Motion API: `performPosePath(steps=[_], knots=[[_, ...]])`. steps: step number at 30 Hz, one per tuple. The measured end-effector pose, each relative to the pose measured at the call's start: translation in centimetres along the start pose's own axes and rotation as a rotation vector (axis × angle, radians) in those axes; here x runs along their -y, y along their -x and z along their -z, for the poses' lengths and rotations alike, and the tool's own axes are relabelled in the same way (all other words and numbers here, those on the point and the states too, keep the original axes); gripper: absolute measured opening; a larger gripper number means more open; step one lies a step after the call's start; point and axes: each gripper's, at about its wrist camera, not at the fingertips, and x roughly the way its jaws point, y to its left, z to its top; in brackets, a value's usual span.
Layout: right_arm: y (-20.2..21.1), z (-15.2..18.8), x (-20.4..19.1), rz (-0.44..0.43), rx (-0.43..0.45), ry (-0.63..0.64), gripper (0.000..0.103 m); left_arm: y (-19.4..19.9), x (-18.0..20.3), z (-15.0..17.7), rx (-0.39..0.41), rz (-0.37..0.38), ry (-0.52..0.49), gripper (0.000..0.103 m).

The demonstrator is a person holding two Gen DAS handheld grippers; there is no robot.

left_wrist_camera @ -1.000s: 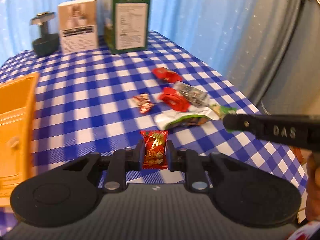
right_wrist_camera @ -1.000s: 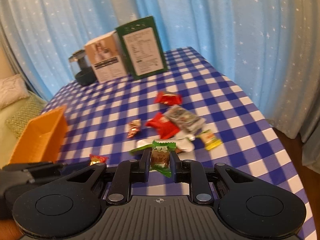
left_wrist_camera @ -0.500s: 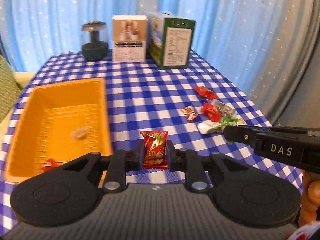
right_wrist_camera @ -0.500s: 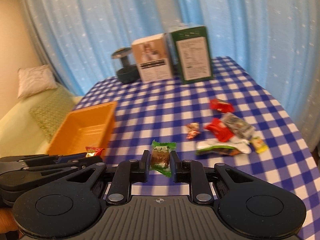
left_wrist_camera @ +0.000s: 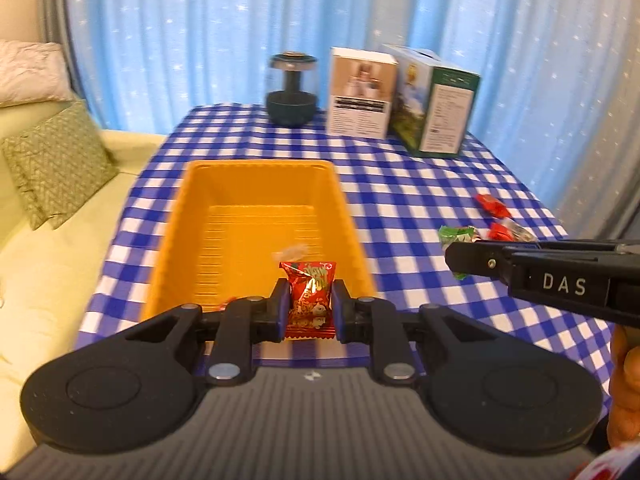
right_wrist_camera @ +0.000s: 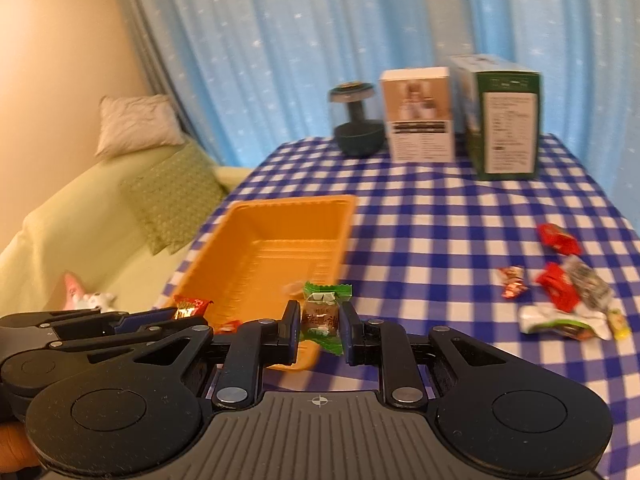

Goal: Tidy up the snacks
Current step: 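Carry both snacks over the orange tray and open both tools to release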

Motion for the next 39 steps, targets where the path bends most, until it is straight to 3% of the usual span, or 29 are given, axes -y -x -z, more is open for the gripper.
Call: performPosePath(steps=[8, 20, 31, 39], knots=[[-3.2, -0.5, -2.6, -0.035, -0.04, 0.051, 0.021, -0.3, -3.2, -0.5, -0.002, -0.041, 0.008, 0.019], [-7.1, -1.0, -2.5, -0.039, -0.096, 0.053, 0.021, -3.4, -6.5, -1.1, -0.041, -0.046, 0.004, 0.019], [-8.7, -1.2, -2.3, -0.039, -0.11, 0.03, 0.021, -6.0, -7.7, -1.4, -0.065, -0.009, 0.009, 0.02], [-9.2, -0.9, -2.3, -0.049, -0.123, 0.027, 0.021, -5.4, -8.6, -1.3, -0.063, -0.045, 0.004, 0.02]])
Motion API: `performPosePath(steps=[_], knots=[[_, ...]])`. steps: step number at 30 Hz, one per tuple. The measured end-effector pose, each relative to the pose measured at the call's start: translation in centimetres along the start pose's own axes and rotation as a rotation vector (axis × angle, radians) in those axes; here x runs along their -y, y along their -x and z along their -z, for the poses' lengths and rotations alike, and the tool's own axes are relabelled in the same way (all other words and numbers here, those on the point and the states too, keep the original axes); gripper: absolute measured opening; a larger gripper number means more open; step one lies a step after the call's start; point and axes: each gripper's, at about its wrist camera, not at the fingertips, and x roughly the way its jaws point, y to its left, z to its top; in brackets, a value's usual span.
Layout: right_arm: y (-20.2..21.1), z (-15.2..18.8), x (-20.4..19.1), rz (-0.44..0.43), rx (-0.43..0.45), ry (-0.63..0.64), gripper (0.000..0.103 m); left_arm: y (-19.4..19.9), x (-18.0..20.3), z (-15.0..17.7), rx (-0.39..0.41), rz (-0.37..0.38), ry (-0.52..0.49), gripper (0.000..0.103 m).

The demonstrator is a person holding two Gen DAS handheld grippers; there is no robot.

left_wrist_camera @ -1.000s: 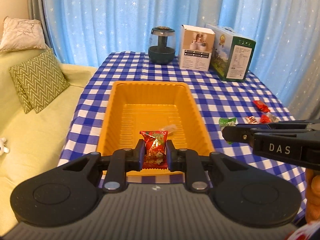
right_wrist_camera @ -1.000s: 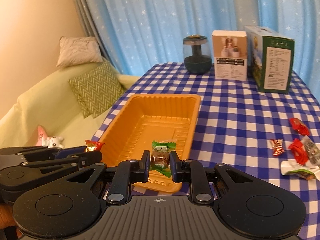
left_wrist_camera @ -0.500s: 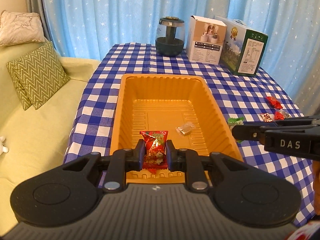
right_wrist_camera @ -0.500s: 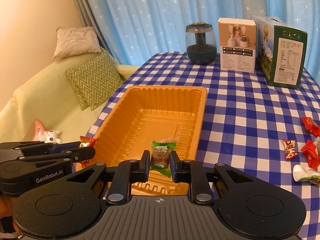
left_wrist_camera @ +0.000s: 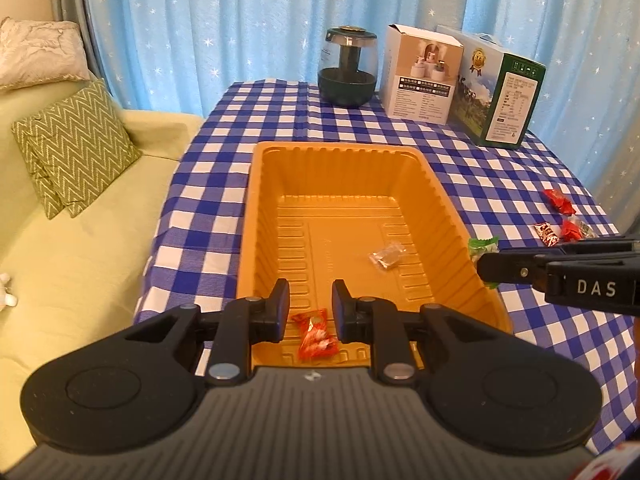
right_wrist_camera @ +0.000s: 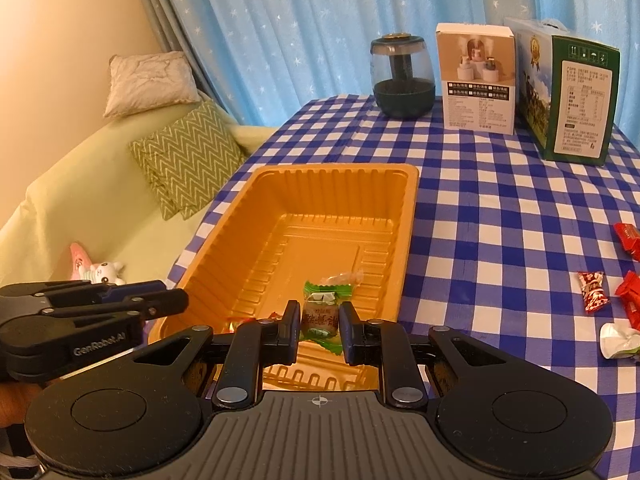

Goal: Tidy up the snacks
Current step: 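Carry both snacks over the orange tray and open both tools to release, then move both tools back toward the remaining snack pile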

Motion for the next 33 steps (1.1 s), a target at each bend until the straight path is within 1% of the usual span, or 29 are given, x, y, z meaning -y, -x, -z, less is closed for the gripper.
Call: performPosePath(steps=[7, 12, 14, 15, 16, 17, 18, 23, 25, 33], knots=[[0.0, -0.2, -0.2, -0.021, 0.007, -0.003, 0.021, 0.7, -0.1, 0.6, 0.003, -0.004, 0.014, 0.02], [-0.2, -0.6, -0.3, -0.057, 0.02, -0.015, 0.021, 1.2, -0.3, 0.6, 0.017, 0.017, 0.037, 0.02], [-0.3, -0.8, -0.2, -0.09, 0.022, -0.027, 0.022, 1.4, -0.3, 0.7, 0.02, 0.011, 0.035, 0.02], [-0.4, -0.8, -0.1, -0.104, 0.021, -0.039, 0.028, 1.5, -0.2, 0.7, 0.021, 0.011, 0.035, 0.02], [-0.3, -0.9, 0.2, -0.111, 0.023, -0.053, 0.037, 1.5, -0.2, 0.7, 0.022, 0.011, 0.036, 0.02], [-0.1, -0.9, 0.4, -0.113, 0.031, -0.064, 0.054, 1.6, -0.2, 0.7, 0.024, 0.011, 0.037, 0.02], [0.2, -0.9, 0.7, -0.111, 0.045, -0.077, 0.057, 1.7, -0.2, 0.7, 0.026, 0.01, 0.037, 0.02], [2.2, -0.4, 2.6, -0.069, 0.072, -0.127, 0.057, 2.5, 0.1, 0.9, 0.039, 0.015, 0.043, 0.021], [3.3, 0.1, 3.4, -0.039, 0.079, -0.145, 0.057, 3.0, 0.5, 0.9, 0.045, 0.017, 0.041, 0.023], [8.5, 2.7, 6.3, 0.083, 0.12, -0.205, 0.057, 5.1, 3.7, 1.1, 0.064, 0.035, 0.019, 0.03]])
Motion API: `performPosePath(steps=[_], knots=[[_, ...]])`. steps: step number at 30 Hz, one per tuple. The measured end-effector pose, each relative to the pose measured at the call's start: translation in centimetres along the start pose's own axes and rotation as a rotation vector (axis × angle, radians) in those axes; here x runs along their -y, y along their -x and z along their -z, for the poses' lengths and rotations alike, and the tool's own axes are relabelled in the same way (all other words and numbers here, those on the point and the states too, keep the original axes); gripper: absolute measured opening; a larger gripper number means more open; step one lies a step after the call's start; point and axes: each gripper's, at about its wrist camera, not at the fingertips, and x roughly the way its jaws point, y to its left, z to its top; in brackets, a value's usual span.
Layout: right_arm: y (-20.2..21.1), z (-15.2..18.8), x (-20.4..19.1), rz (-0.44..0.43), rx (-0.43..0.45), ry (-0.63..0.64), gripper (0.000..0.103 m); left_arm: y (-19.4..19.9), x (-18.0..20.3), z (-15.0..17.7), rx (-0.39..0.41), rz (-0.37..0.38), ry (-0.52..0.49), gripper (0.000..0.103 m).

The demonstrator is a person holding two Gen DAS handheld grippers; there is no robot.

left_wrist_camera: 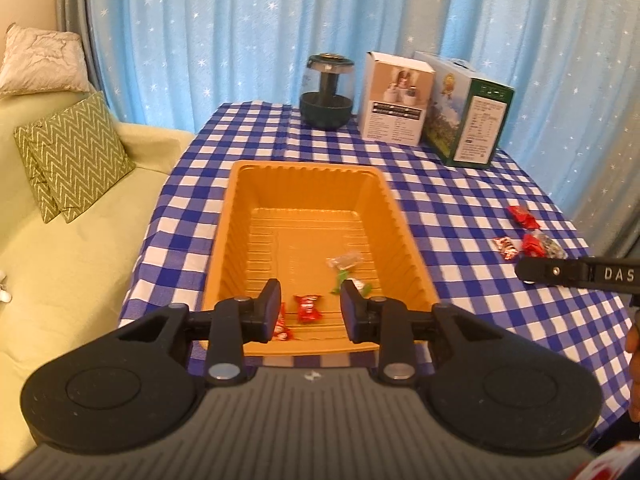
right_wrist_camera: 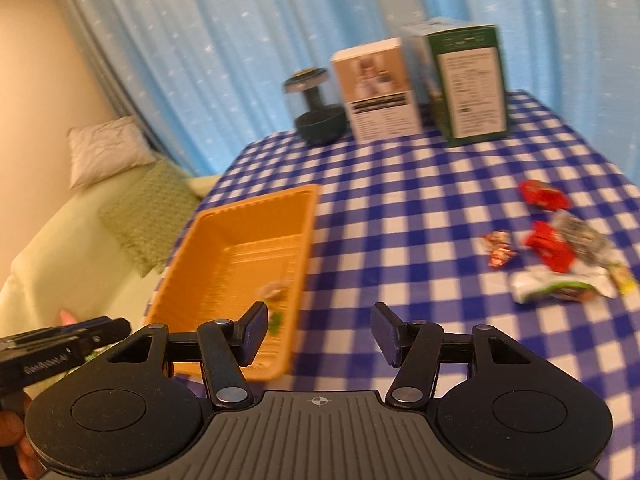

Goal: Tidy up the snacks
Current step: 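Move both tools back toward the remaining snack pile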

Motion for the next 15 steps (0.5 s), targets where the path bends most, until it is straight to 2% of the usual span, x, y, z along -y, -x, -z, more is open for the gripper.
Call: performPosePath(steps=[7, 15], knots=[[4.4, 0.9, 2.4, 0.09, 0.041, 0.011, 0.057, 1.4, 3.5, 0.2, 0.0, 0.033, -0.028, 0.045], [8.4, 1.2, 4.7, 0.146, 0.088, -0.004, 0.057, 2.7, 7.8, 0.1, 0.012, 0.07, -0.073, 0.061]])
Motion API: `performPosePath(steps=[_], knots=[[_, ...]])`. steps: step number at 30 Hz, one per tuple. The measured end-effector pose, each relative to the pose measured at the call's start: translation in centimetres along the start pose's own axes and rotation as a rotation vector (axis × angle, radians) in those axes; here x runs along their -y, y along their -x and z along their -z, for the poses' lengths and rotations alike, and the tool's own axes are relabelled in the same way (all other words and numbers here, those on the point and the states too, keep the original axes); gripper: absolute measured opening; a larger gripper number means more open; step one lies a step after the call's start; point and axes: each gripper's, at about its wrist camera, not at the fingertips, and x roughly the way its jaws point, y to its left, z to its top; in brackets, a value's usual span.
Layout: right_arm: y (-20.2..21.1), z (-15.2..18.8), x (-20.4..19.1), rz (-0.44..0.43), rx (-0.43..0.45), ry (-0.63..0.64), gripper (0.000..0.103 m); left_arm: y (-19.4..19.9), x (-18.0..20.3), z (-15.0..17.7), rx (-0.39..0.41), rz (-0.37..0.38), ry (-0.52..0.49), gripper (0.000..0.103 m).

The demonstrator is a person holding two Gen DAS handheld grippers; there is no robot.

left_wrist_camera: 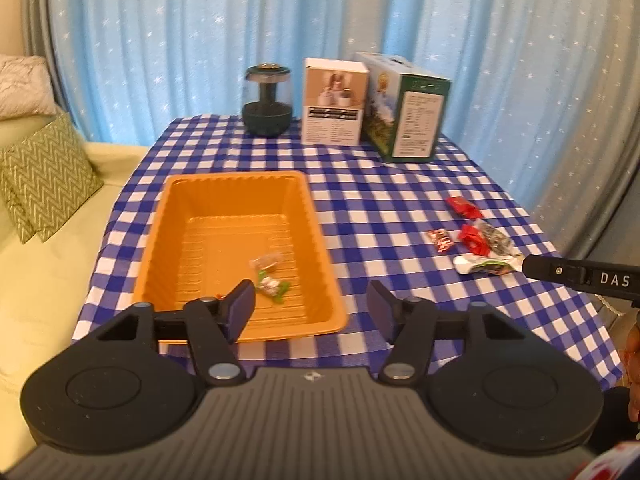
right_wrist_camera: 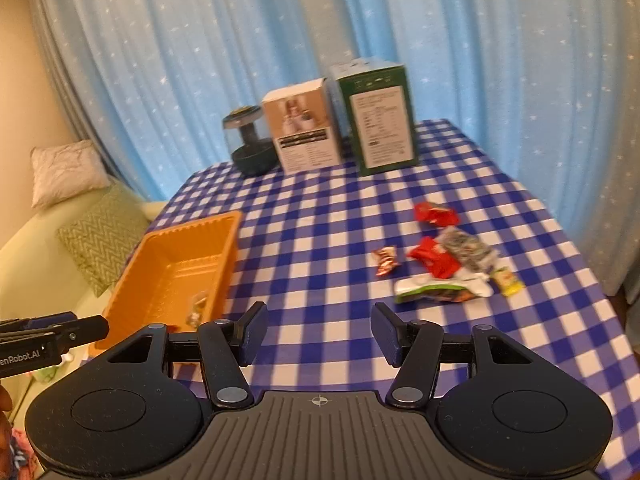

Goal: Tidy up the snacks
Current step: 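Move both tools back toward the remaining snack pile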

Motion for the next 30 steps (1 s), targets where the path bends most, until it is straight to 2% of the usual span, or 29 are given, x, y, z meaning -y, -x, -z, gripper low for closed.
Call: performPosePath(steps=[3, 7, 19, 30], knots=[[1.1, 0.1, 1.2, 0.019, 0.012, -0.018, 0.057, 0.3, 1.6, -0.1, 0.007, 0.015, -0.019, 0.07], [2.5, 0.4, 3.0, 0.049, 0.022, -0.035, 0.057, 0.3, 3.7, -0.2, 0.011, 0.034, -0.044, 0.074], [5.2, 1.0, 8.3, 0.145, 0.045, -0.098, 0.057, -0.7, 8.3, -0.2, 0.013, 0.112, -0.077, 0.08], [5.1, 1.3, 11.9, 0.205, 0.03, -0.11, 0.057, -3.3, 11.9, 0.0, -0.013, 0.184, -0.149, 0.08]])
